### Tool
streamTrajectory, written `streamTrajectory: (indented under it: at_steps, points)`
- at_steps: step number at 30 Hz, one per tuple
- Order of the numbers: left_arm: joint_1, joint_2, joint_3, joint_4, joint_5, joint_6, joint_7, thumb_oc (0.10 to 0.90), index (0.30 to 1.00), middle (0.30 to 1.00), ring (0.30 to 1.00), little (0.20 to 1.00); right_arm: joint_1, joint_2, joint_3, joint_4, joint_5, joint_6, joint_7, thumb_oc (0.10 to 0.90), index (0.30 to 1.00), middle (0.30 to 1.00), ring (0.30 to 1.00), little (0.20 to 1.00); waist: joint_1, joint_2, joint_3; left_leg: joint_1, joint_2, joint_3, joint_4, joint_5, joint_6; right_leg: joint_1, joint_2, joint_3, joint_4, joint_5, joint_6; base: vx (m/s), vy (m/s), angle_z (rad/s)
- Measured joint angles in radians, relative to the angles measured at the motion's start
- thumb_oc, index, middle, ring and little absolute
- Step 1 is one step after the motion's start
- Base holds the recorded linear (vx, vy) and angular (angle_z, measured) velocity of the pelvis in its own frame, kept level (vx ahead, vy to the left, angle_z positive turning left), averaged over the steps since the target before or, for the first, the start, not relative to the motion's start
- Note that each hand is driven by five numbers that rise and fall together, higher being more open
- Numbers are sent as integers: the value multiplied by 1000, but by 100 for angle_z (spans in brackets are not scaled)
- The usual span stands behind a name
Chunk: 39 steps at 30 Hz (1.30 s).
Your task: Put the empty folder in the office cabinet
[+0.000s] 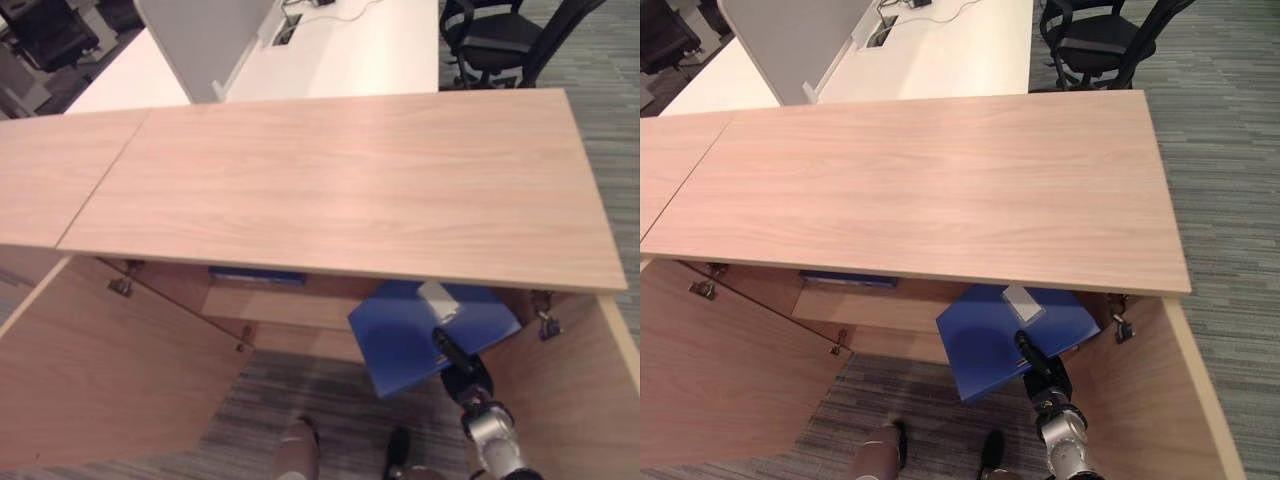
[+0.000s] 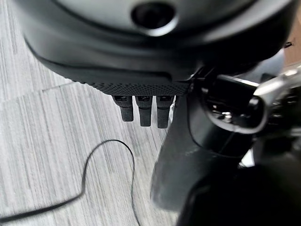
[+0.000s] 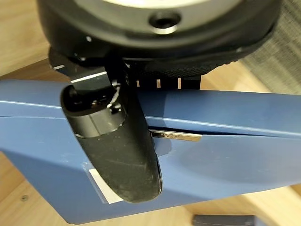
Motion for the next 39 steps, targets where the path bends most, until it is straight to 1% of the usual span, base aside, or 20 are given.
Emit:
streamTrajectory:
  at_steps: [1,3,6,7,9,10,12,13,17,21,22,26,29,32,34,35,36,37,38,39]
  points:
    - [0,1,-4,0,0,0,0,800,900,900,900,900,-8,3,14,2,0,1,-3,400,300,300,300,300,5,2,1,23,-2,-8,-55,3,-2,4,16,11,0,-2,3,97,49,-48]
    - [-7,1,-2,2,4,-1,0,800,900,900,900,900,-22,30,25,0,1,1,-4,400,300,300,300,300,11,3,0,65,-15,5,-59,26,0,16,32,10,0,-10,-6,160,71,-50]
    - [-7,3,-1,1,11,-3,-1,800,900,900,900,900,-28,42,17,1,33,-3,-32,400,300,300,300,300,-1,-1,3,153,-18,38,-90,29,4,45,26,14,0,-23,-6,131,59,-9]
    - [-2,1,-3,3,11,6,-1,800,900,900,900,900,-37,42,1,6,63,-13,-52,400,300,300,300,300,-8,8,1,197,-16,48,-92,50,24,59,23,19,0,-30,4,53,31,14]
    - [-2,3,-3,-3,11,12,1,800,900,900,900,900,-56,47,-31,15,90,-34,-69,400,300,300,300,300,-4,7,3,200,-30,48,-87,25,60,63,9,19,0,-28,13,48,40,16]
    - [-2,6,-3,-8,11,12,0,800,900,900,900,900,-75,51,-48,34,101,-43,-73,400,300,300,300,300,-4,2,2,199,-40,47,-86,24,64,63,1,22,0,-24,22,34,52,14]
    - [-4,19,-28,-11,7,7,1,800,900,900,900,900,-203,69,-123,160,154,-61,-96,400,300,300,300,300,14,-3,0,202,-70,45,-86,10,90,65,-32,39,-1,-21,50,26,54,11]
    - [-4,28,-45,-24,7,4,6,800,900,900,900,900,-269,76,-164,198,196,-80,-116,400,300,300,300,300,26,4,1,196,-83,41,-87,-6,111,62,-45,38,-1,-32,65,20,48,13]
    - [16,44,-82,-37,7,0,6,800,900,900,900,900,-404,80,-203,251,259,-104,-139,400,300,300,300,300,68,18,-4,183,-102,40,-91,-21,117,48,-63,46,-5,-23,76,-12,43,-1]
    - [43,43,-132,-56,8,-4,4,800,900,900,900,900,-524,75,-287,319,330,-147,-162,400,300,300,300,300,96,51,-24,156,-116,41,-92,-21,126,25,-79,37,-3,-9,86,-39,45,8]
    - [56,42,-150,-71,8,-5,-2,800,900,900,900,900,-566,58,-316,355,360,-165,-171,400,300,300,300,300,106,67,-34,144,-124,37,-91,-16,134,15,-85,35,-2,-7,90,-30,26,10]
    - [72,44,-201,-89,9,-10,-14,800,900,900,900,900,-597,6,-364,400,429,-197,-197,400,300,300,300,300,137,82,-41,117,-140,18,-89,13,157,-1,-96,17,-2,-2,98,-60,14,14]
    - [68,45,-218,-89,10,-15,-24,800,900,900,900,900,-616,-47,-379,461,448,-213,-201,400,300,300,300,300,143,99,-40,102,-148,-2,-87,20,156,-6,-102,-12,-2,-4,103,-89,8,28]
    - [56,51,-254,-95,15,-29,-25,800,900,900,900,900,-646,-110,-386,505,473,-225,-201,400,300,300,300,300,167,126,-36,64,-153,-22,-87,36,152,-38,-103,-24,4,-2,109,-155,13,14]
    - [47,59,-268,-112,18,-36,-41,800,900,900,900,900,-676,-144,-387,509,474,-236,-201,400,300,300,300,300,176,157,-21,31,-153,-25,-86,52,145,-77,-102,-25,16,2,113,-227,6,3]
    - [20,68,-295,-118,17,-48,-45,800,900,900,900,900,-721,-202,-374,561,482,-235,-191,400,300,300,300,300,184,189,2,-9,-152,-29,-72,72,123,-140,-113,-26,88,-23,116,-156,-9,9]
    - [-1,76,-312,-125,18,-54,-46,800,900,900,900,900,-751,-238,-373,596,481,-235,-187,400,300,300,300,300,188,205,17,-43,-158,-42,-43,77,114,-183,-125,-28,150,-49,120,-106,-24,21]
    - [-28,85,-318,-127,17,-62,-47,800,900,900,900,900,-791,-280,-373,632,482,-237,-188,400,300,300,300,300,186,217,46,-78,-168,-50,-13,77,98,-228,-147,-41,214,-71,106,-43,-14,40]
    - [-66,86,-314,-116,18,-48,-42,800,900,900,900,900,-816,-328,-395,643,502,-242,-202,400,300,300,300,300,183,241,97,-95,-170,-72,-1,49,75,-258,-157,-59,284,-91,103,-19,-25,33]
    - [-72,98,-314,-116,18,-48,-42,800,900,900,900,900,-822,-336,-401,656,513,-240,-198,400,300,300,300,300,186,244,101,-111,-176,-71,13,45,79,-287,-169,-55,330,-108,104,-7,-11,23]
